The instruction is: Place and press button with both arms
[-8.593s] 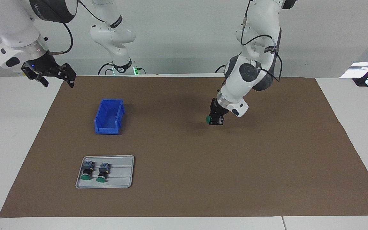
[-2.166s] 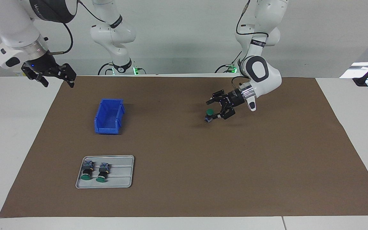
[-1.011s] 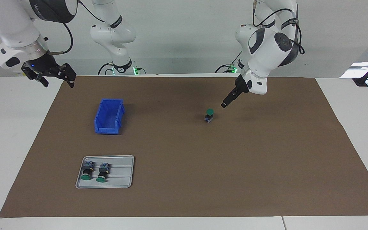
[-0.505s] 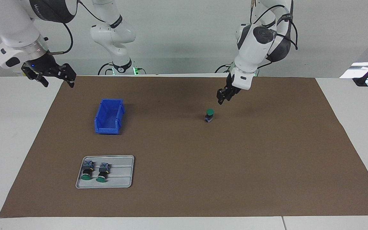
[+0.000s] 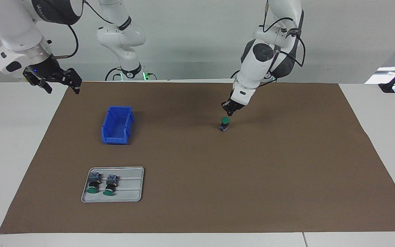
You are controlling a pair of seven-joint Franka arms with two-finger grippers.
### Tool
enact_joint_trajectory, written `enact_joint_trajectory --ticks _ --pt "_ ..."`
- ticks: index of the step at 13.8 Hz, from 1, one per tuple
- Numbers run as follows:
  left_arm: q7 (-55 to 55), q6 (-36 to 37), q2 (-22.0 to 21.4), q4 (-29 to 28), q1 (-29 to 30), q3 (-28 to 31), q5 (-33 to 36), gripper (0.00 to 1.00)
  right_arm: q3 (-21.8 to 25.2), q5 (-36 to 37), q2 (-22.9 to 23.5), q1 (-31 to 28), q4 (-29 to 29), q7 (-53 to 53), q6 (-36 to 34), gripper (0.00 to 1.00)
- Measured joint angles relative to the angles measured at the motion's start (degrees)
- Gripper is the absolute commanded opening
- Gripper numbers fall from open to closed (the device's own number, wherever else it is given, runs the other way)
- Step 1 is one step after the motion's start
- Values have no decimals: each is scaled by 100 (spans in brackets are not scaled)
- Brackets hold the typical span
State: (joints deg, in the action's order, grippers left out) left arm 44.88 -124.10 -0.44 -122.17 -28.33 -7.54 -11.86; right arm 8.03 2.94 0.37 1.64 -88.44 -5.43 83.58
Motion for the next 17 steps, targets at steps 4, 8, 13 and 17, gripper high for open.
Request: enact_joint_trajectory --ticks 4,8,13,17 --pt "-3 -339 168 -167 -69 0 1 1 0 0 0 0 0 0 0 98" --pt "-3 -540 251 -266 -111 0 1 1 0 0 0 0 0 0 0 98" --pt "-3 -782 302 -384 -152 0 6 1 0 0 0 0 0 0 0 98" --pt "-3 -857 281 -443 -189 2 29 1 0 0 0 0 0 0 0 98"
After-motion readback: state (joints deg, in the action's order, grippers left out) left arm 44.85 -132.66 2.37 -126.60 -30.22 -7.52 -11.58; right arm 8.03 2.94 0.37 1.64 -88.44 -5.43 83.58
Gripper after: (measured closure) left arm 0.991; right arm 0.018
